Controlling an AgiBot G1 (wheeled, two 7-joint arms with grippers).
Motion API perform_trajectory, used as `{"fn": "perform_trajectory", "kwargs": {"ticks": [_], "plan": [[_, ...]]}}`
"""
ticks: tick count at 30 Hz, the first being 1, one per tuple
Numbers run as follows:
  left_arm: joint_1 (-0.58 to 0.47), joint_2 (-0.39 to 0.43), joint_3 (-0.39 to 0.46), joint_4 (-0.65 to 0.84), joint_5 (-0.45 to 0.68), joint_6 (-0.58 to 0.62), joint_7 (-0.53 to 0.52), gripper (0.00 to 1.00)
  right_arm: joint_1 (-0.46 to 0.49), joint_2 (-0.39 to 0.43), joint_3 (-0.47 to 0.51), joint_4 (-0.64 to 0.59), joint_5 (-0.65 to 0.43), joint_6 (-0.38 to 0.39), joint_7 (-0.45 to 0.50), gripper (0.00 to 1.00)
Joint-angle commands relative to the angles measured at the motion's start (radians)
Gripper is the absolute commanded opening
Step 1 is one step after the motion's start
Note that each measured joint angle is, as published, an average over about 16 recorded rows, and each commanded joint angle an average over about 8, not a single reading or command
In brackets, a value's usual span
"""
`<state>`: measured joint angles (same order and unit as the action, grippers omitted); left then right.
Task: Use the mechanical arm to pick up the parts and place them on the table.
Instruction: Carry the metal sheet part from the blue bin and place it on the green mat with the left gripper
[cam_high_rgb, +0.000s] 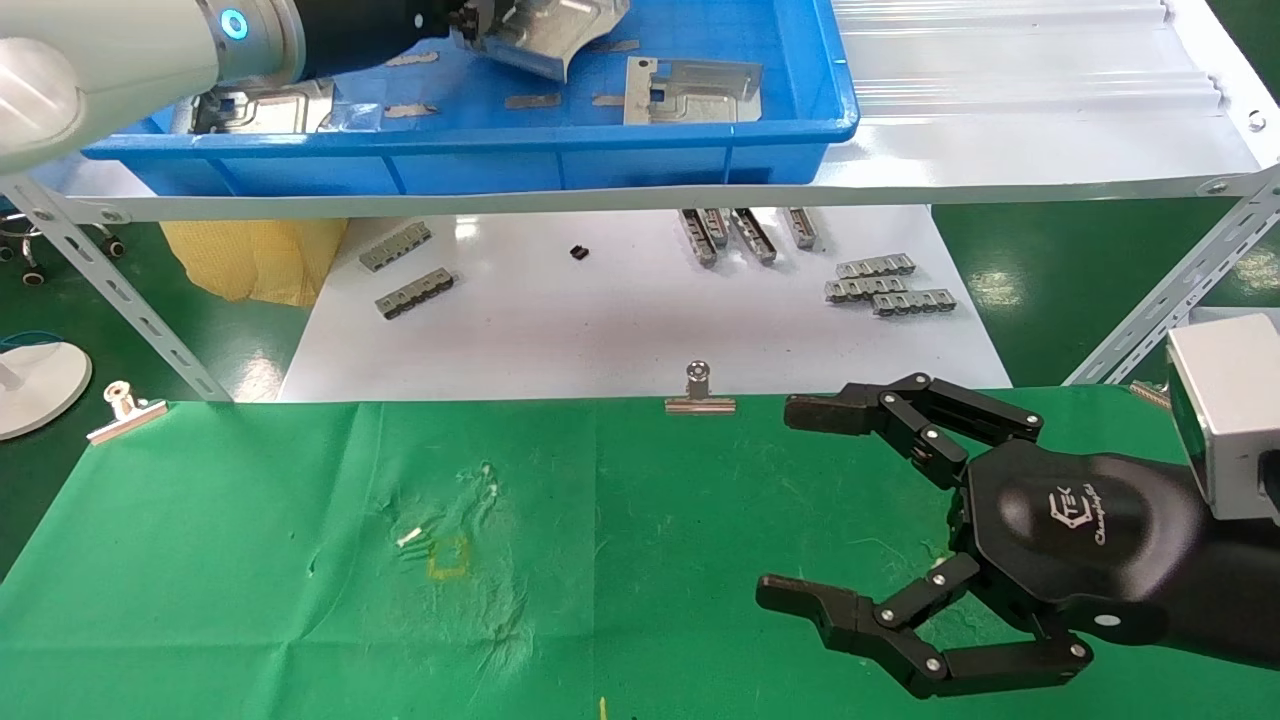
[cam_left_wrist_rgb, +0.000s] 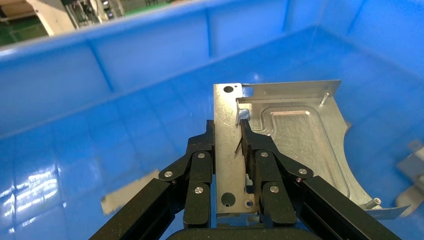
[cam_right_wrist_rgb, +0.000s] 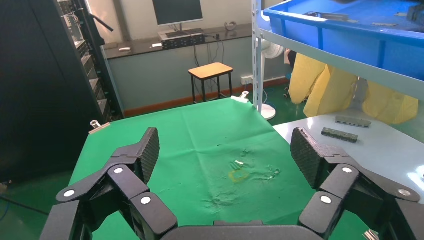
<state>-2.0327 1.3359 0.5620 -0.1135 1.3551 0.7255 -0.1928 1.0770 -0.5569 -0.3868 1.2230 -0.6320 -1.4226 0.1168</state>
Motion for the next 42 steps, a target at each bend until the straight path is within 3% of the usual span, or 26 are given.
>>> {"fn": "perform_trajectory", "kwargs": {"ticks": [1,6,18,22,31,37,42], "plan": [[-0.004,-0.001,-0.005,-0.005,-0.012,-0.001,0.005,0.0,0.0,0.0,0.0,0.0,0.0,0.0,0.0,1.0],[-0.017,-0.049,-0.032,-0.03,-0.059,0.141,0.072,0.0,0.0,0.0,0.0,0.0,0.0,0.0,0.0,1.0],[0.006,-0.263,-0.077,-0.084,-0.154,0.709,0.323,0.0,0.0,0.0,0.0,0.0,0.0,0.0,0.0,1.0],[0.035,-0.341,-0.064,-0.128,-0.166,0.849,0.422,0.0,0.0,0.0,0.0,0.0,0.0,0.0,0.0,1.0],[0.209,-0.475,0.09,-0.336,-0.204,0.876,0.551,0.0,0.0,0.0,0.0,0.0,0.0,0.0,0.0,1.0],[0.305,-0.467,0.195,-0.349,-0.204,0.863,0.635,0.0,0.0,0.0,0.0,0.0,0.0,0.0,0.0,1.0],[0.324,-0.438,0.253,-0.303,-0.157,0.835,0.746,0.0,0.0,0.0,0.0,0.0,0.0,0.0,0.0,1.0]]}}
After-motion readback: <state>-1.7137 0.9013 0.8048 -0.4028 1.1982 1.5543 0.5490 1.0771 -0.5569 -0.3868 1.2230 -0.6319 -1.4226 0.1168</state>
